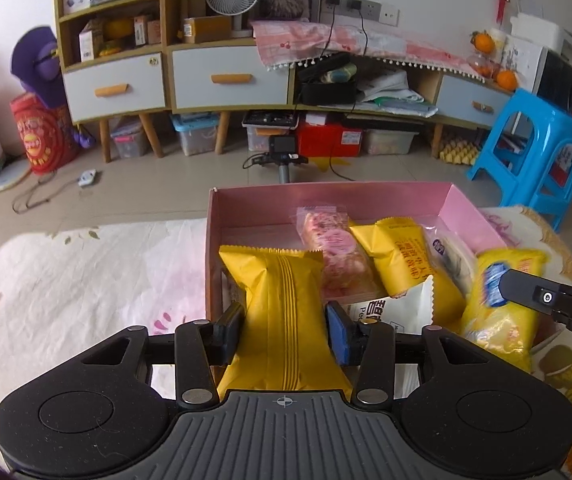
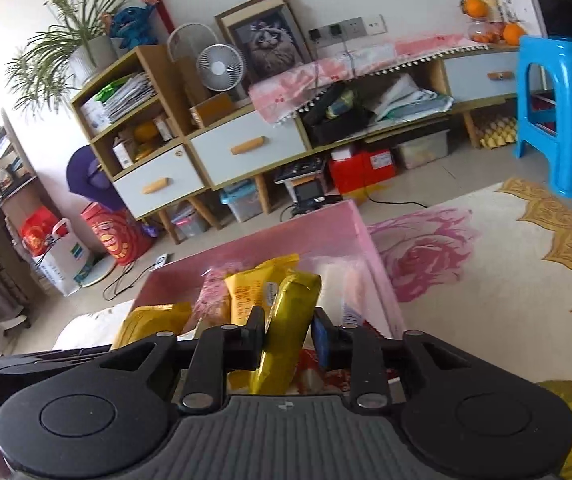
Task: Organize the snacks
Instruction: 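Carry both yellow packs into the pink box and open both tools, then move both tools back toward the remaining snacks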
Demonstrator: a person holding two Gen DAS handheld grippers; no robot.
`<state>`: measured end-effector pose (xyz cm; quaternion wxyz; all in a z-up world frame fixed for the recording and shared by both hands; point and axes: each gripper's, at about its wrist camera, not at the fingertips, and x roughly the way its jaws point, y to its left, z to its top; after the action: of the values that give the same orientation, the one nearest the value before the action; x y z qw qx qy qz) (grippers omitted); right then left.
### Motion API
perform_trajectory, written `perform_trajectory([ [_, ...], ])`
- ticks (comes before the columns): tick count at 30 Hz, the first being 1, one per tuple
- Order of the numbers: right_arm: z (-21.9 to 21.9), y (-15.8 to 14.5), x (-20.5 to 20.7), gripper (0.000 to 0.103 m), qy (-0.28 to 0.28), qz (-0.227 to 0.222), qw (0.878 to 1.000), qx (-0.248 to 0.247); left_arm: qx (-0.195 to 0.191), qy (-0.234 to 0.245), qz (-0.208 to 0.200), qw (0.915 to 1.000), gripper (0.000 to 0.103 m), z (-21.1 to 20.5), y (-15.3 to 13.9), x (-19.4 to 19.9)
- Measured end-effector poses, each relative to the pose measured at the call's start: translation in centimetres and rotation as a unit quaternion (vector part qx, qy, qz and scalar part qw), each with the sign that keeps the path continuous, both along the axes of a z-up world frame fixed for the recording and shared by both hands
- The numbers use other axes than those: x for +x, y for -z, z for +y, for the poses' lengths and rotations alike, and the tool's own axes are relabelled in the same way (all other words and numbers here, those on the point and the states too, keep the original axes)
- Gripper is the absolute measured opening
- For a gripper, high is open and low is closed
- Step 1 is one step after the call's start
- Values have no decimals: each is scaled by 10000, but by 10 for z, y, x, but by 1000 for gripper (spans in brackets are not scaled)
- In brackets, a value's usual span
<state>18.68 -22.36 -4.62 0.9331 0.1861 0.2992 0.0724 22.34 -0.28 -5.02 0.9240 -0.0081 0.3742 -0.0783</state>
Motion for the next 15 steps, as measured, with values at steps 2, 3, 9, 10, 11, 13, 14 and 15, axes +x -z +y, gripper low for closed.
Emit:
perform_trajectory([
  [2, 0, -3, -1, 28, 20, -65, 9999, -85, -150, -42, 16, 9999, 57, 5, -2, -1],
  [3, -1, -5, -2, 36, 29, -97, 9999, -110, -192, -55, 11, 9998, 60, 8, -3, -2],
  [9, -8, -18, -6, 60, 150, -320, 9994, -51, -204, 18, -142, 9997, 75, 12, -12, -11],
  [10, -10, -20, -6, 62, 161, -323, 9993, -42, -203, 45, -153, 9997, 75, 11, -13, -13],
  [11, -11, -20, -7, 65, 165, -317, 9994, -35, -213, 70, -148, 9996, 75, 10, -14, -15],
  [13, -11, -23, -9, 68, 125, -310, 9994, -54, -217, 108, -150, 9996, 78, 11, -16, -20],
  [14, -10, -24, -9, 70, 88, -315, 9994, -92, -204, 129, -155, 9996, 79, 10, -17, -23],
  [15, -10, -26, -10, 71, 60, -323, 9994, -146, -188, 155, -161, 9996, 81, 11, -17, -27],
])
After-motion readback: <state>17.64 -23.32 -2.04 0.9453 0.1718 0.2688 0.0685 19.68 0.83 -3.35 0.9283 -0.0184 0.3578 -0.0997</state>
